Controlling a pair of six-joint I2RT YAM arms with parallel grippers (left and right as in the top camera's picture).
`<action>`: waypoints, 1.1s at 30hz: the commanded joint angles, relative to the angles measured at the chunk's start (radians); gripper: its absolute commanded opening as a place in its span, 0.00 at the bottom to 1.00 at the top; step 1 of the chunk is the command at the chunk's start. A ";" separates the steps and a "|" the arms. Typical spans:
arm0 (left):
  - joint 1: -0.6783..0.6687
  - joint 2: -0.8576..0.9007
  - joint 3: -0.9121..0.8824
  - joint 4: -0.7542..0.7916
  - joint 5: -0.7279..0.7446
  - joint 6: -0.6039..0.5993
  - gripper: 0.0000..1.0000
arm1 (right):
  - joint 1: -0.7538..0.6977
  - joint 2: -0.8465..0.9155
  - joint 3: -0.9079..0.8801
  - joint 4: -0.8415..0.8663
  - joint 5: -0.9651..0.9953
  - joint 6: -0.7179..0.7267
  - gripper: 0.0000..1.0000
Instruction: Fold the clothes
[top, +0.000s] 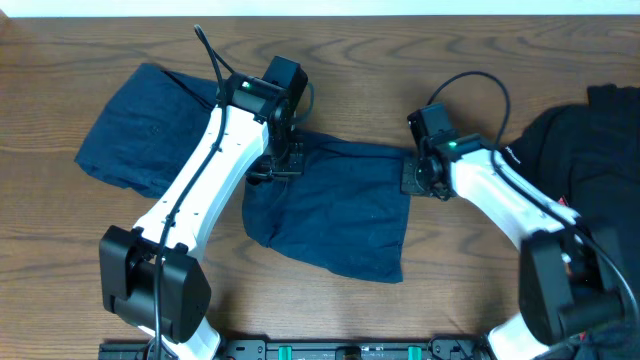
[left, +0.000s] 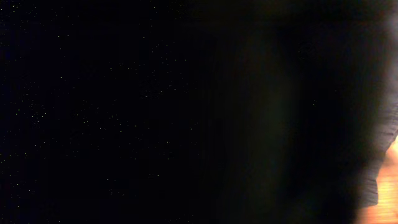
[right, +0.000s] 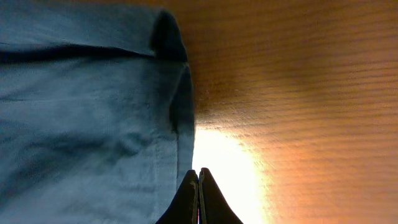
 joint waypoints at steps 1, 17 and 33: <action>0.002 0.008 -0.001 -0.004 -0.012 -0.013 0.13 | -0.003 0.055 -0.006 0.043 -0.054 -0.035 0.01; -0.038 0.007 0.090 -0.018 0.180 -0.019 0.13 | -0.003 0.173 -0.012 0.083 -0.069 -0.046 0.01; -0.266 0.110 0.062 0.153 0.157 -0.140 0.13 | -0.004 0.177 -0.013 0.091 -0.061 -0.054 0.01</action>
